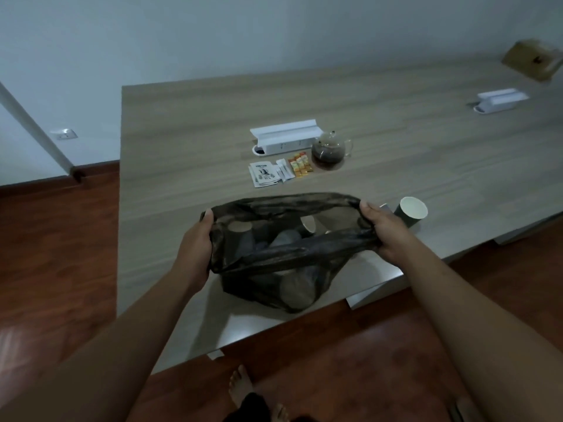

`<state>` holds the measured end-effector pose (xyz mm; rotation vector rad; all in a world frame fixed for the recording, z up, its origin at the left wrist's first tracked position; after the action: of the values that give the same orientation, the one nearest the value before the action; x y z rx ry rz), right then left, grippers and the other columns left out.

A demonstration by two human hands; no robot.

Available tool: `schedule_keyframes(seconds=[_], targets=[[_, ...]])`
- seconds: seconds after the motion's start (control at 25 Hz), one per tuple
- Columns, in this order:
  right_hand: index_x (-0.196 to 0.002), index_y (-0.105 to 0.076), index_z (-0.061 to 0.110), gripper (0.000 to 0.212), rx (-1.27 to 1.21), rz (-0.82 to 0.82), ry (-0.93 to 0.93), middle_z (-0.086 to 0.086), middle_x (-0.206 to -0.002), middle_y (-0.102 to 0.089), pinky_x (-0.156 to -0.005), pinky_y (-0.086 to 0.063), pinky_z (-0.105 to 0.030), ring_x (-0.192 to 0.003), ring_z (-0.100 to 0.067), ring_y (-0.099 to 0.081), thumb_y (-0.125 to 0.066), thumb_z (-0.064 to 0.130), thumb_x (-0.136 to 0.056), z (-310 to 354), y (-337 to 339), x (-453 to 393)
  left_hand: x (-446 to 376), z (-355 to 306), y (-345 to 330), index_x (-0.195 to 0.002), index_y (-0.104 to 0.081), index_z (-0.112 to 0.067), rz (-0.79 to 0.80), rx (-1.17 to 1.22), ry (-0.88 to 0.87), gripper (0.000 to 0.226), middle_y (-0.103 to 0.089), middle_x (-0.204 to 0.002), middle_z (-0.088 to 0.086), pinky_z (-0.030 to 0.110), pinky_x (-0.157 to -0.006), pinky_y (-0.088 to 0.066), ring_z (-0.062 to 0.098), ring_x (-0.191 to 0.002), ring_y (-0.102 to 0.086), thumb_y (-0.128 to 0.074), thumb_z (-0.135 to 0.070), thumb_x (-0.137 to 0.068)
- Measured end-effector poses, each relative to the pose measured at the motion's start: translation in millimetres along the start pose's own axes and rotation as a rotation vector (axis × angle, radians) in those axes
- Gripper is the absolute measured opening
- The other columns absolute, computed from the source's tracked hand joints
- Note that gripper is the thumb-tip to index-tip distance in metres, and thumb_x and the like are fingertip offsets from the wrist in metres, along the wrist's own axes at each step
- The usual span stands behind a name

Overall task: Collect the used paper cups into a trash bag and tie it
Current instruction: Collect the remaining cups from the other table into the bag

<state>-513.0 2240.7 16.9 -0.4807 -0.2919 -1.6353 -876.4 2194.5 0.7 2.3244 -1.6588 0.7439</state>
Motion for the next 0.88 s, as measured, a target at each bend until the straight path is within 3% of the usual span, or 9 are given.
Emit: schedule_keyframes(seconds=[0.16, 0.28, 0.32, 0.4, 0.52, 0.6, 0.72, 0.88], targets=[[-0.115, -0.065, 0.021, 0.024, 0.336, 0.083, -0.043, -0.008, -0.107, -0.072, -0.077, -0.057, -0.034, -0.093, -0.022, -0.069, -0.049, 0.032, -0.101, -18.8, 5.8, -18.1, -7.3, 15.9, -25.9, -0.096, -0.073, -0.019, 0.005, -0.067, 0.051, 0.037, -0.079, -0.084, 0.001, 0.034, -0.078, -0.056, 0.020, -0.082, -0.074, -0.048, -0.046, -0.100], [-0.123, -0.061, 0.024, 0.033, 0.596, 0.053, 0.054, 0.000, -0.100, -0.066, -0.060, -0.049, -0.029, -0.075, -0.014, -0.061, -0.043, 0.040, -0.100, -5.8, 29.8, -43.3, -10.2, 16.1, -41.7, -0.095, -0.073, -0.019, -0.026, -0.104, 0.039, 0.038, -0.078, -0.091, 0.007, 0.034, -0.076, -0.055, 0.022, -0.082, -0.074, -0.048, -0.047, -0.100], [-0.133, -0.056, 0.024, 0.039, 0.736, -0.011, 0.160, 0.000, -0.110, -0.062, -0.066, -0.052, -0.033, -0.084, -0.015, -0.061, -0.045, 0.037, -0.098, 5.7, 42.0, -55.1, -10.8, 9.4, -39.5, -0.096, -0.072, -0.019, -0.054, -0.127, 0.023, 0.038, -0.077, -0.093, 0.007, 0.033, -0.075, -0.054, 0.023, -0.083, -0.073, -0.048, -0.048, -0.099], [-0.146, -0.041, 0.025, 0.058, 1.127, -0.072, 0.344, -0.004, -0.130, -0.052, -0.094, -0.047, -0.045, -0.117, -0.026, -0.050, -0.052, 0.026, -0.090, 28.3, 64.0, -78.0, -12.2, 0.1, -40.4, -0.095, -0.071, -0.020, -0.119, -0.183, -0.011, 0.038, -0.074, -0.097, 0.007, 0.034, -0.079, -0.054, 0.025, -0.088, -0.071, -0.049, -0.050, -0.098], [-0.152, -0.024, 0.026, 0.084, 1.719, 0.196, 0.441, -0.011, -0.147, -0.037, -0.110, -0.031, -0.046, -0.136, -0.033, -0.029, -0.064, 0.035, -0.079, 14.9, 68.8, -108.7, -4.4, 6.7, -43.8, -0.099, -0.071, -0.022, -0.205, -0.254, -0.024, 0.041, -0.073, -0.105, 0.009, 0.042, -0.090, -0.054, 0.028, -0.095, -0.069, -0.049, -0.057, -0.095], [-0.154, -0.018, 0.027, 0.097, 1.970, 0.353, 0.468, -0.014, -0.155, -0.028, -0.117, -0.016, -0.051, -0.144, -0.035, -0.019, -0.069, 0.048, -0.074, -8.4, 71.6, -122.4, 2.7, 10.6, -50.4, -0.103, -0.070, -0.023, -0.234, -0.284, -0.037, 0.040, -0.072, -0.104, 0.008, 0.040, -0.086, -0.055, 0.028, -0.094, -0.069, -0.048, -0.055, -0.096], [-0.154, -0.015, 0.025, 0.103, 2.140, 0.417, 0.546, -0.014, -0.152, -0.031, -0.119, -0.004, -0.054, -0.146, -0.035, -0.018, -0.074, 0.045, -0.072, -26.6, 74.1, -137.1, 12.0, 7.1, -60.1, -0.100, -0.070, -0.022, -0.259, -0.265, -0.093, 0.036, -0.073, -0.101, 0.009, 0.034, -0.077, -0.054, 0.026, -0.092, -0.070, -0.048, -0.051, -0.099], [-0.150, -0.029, 0.023, 0.094, 1.981, 0.360, 0.613, -0.011, -0.139, -0.046, -0.119, -0.013, -0.049, -0.131, -0.031, -0.040, -0.072, 0.046, -0.070, -4.2, 66.6, -144.7, 20.5, 0.1, -60.5, -0.093, -0.071, -0.023, -0.298, -0.285, -0.135, 0.036, -0.074, -0.097, 0.004, 0.032, -0.075, -0.054, 0.020, -0.088, -0.071, -0.046, -0.048, -0.100]])
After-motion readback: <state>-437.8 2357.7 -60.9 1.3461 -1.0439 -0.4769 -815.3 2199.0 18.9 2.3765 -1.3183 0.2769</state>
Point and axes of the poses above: each hand's wrist, its own x-axis away from the middle knuckle, its own y-axis out of the back of the hand, z = x × y, the point moved 10 cm from there along -x, towards the middle knuckle
